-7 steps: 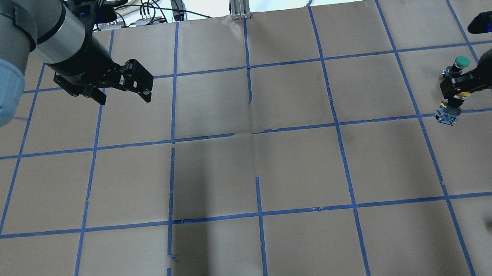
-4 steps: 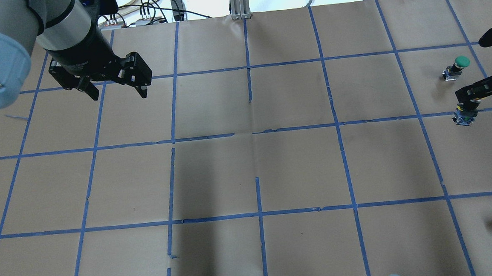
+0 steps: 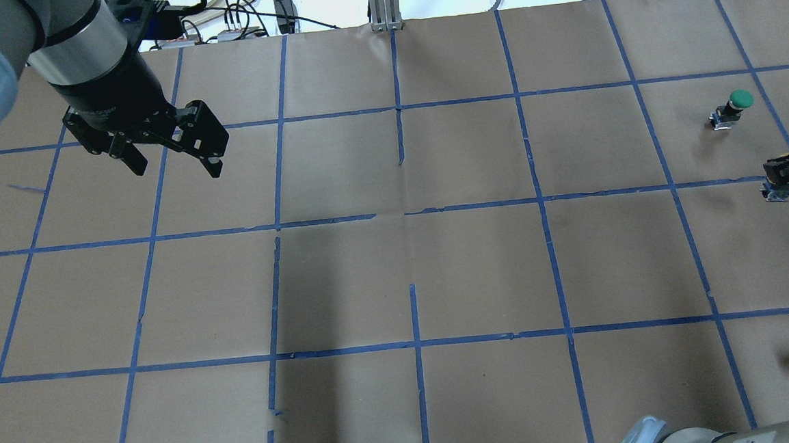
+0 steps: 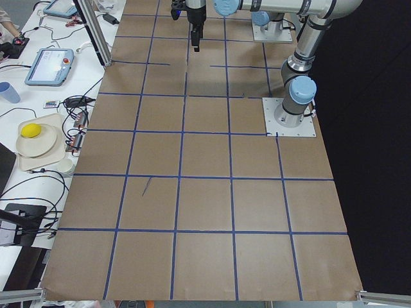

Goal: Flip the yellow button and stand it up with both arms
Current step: 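Carry the button with the right gripper toward the green button and lower it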

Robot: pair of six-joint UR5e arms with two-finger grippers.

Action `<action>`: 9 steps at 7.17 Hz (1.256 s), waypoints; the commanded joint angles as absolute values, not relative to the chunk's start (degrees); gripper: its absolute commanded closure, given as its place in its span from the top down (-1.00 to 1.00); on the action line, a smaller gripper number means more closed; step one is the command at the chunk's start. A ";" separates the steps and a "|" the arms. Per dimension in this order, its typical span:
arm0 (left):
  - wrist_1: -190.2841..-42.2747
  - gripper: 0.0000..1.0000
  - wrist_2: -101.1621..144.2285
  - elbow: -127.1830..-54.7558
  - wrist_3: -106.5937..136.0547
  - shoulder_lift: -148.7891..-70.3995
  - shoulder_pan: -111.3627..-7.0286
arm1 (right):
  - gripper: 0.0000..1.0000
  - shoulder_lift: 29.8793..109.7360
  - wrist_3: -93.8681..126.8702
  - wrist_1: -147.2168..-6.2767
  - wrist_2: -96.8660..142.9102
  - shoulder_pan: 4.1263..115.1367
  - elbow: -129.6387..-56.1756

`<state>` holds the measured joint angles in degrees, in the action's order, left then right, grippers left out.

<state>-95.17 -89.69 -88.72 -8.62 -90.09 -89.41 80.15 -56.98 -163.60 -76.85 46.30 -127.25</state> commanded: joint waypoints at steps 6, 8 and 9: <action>-94.57 1.00 -85.25 -91.23 -4.04 -89.21 -88.59 | -0.60 77.96 -56.95 -171.39 -72.33 41.92 -134.29; -94.48 1.00 -85.60 -91.05 -3.52 -89.74 -88.68 | -0.53 77.87 -56.87 -171.56 -72.94 41.92 -134.74; -94.48 1.00 -85.69 -91.23 -3.52 -89.74 -88.77 | -0.42 77.96 -56.87 -171.65 -73.38 41.92 -134.74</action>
